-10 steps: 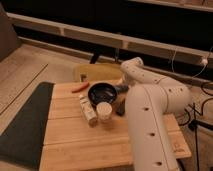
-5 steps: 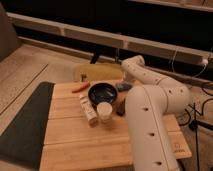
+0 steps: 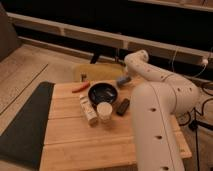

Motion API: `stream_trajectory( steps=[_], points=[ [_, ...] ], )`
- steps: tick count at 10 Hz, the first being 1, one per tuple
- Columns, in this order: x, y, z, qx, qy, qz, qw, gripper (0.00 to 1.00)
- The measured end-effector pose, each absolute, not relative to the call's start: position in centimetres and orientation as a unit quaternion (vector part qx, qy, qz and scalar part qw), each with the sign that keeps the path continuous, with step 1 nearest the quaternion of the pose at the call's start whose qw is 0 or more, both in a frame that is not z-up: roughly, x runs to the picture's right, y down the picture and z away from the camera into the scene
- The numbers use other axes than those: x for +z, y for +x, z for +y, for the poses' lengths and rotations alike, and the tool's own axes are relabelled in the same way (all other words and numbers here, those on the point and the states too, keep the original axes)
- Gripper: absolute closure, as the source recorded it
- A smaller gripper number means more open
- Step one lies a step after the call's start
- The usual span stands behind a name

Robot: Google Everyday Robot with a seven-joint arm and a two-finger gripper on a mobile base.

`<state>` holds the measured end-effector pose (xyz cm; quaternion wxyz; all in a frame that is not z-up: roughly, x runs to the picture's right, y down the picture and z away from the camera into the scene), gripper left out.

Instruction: Place the white sponge in the ceramic cup

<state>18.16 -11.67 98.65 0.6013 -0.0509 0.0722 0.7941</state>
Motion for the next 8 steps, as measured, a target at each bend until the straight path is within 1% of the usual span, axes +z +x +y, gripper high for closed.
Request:
stream_trajectory(
  steps=[2,3,8],
  points=[
    [95.2,17.4,-13.4,0.787,-0.041,0.035,0.614,1.00],
    [93.8,16.6,-13.3,0.779,-0.043,0.024,0.625,1.00],
    [87.9,16.4,-9.4,0.711,-0.026,0.024,0.703,1.00]
  ],
)
